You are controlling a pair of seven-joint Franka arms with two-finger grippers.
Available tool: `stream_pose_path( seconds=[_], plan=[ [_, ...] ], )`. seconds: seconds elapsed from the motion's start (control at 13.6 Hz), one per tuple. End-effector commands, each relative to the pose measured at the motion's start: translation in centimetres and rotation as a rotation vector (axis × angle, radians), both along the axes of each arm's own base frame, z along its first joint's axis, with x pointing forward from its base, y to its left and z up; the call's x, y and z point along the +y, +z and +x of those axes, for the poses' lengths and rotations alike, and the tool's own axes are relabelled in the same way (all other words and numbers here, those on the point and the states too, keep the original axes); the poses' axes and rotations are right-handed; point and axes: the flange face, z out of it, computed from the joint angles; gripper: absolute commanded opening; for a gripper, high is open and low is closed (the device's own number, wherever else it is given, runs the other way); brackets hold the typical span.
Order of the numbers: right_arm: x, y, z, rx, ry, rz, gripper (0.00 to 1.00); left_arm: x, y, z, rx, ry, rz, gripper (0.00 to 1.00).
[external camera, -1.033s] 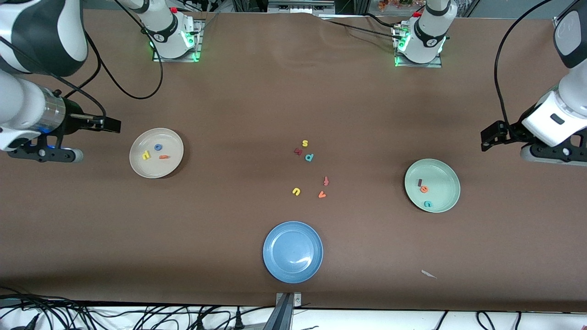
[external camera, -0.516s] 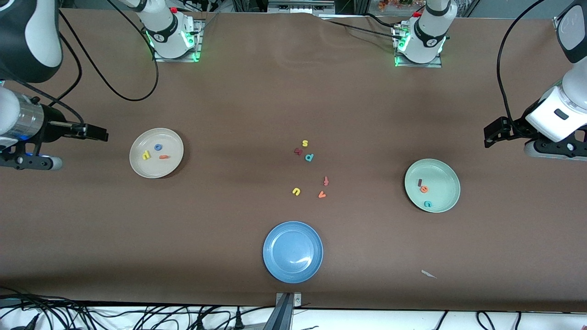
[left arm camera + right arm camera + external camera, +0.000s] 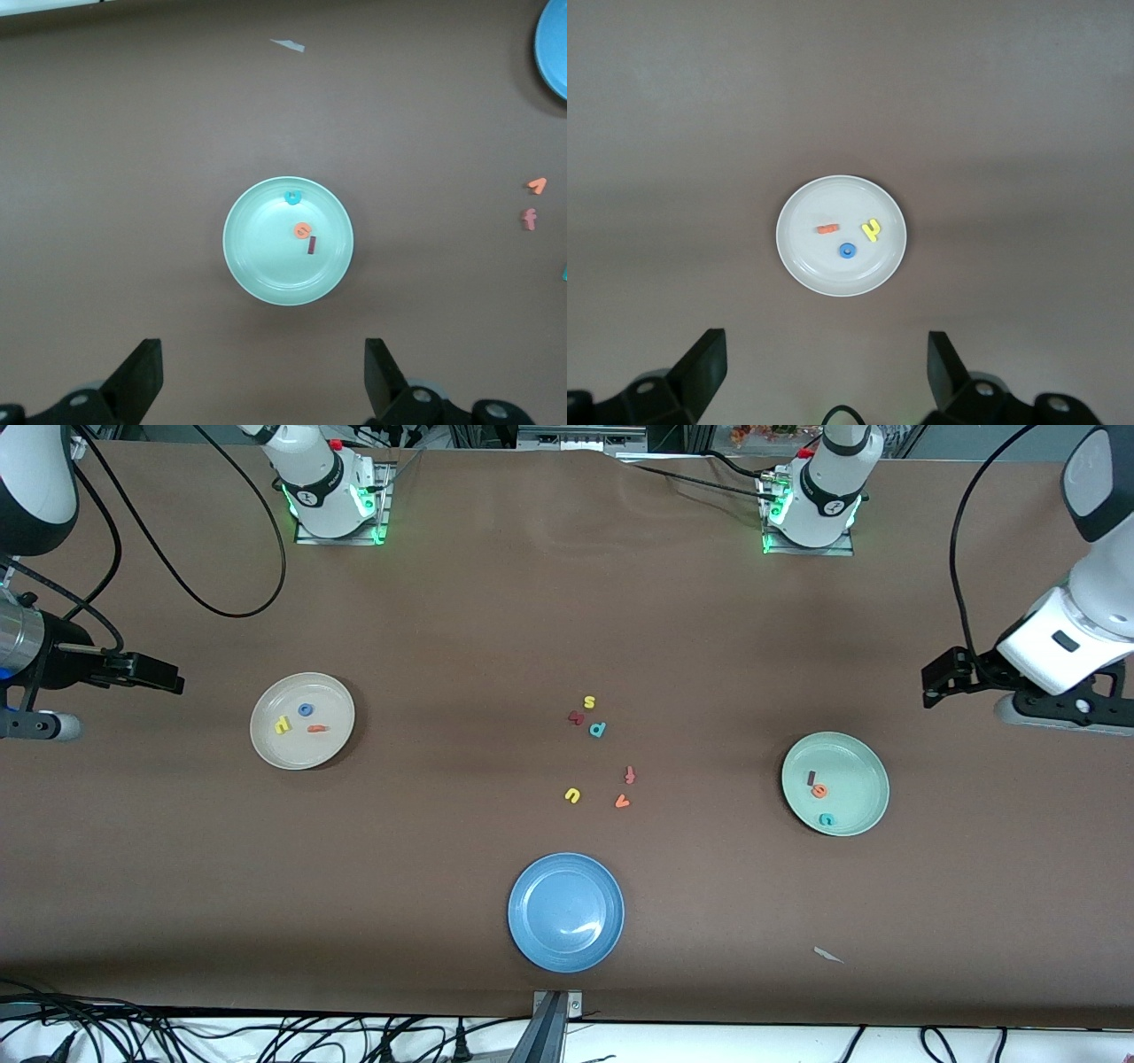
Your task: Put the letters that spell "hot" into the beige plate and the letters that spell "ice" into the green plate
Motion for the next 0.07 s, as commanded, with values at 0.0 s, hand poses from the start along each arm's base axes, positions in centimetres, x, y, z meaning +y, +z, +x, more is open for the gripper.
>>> stream_pose_path(
  seconds=[0.0],
  plan=[
    [0.08,0.25,-0.72,-0.008,-0.001,-0.004,1.0,0.06,0.72,-0.8,0.0,0.005,0.004,1.0]
  ],
)
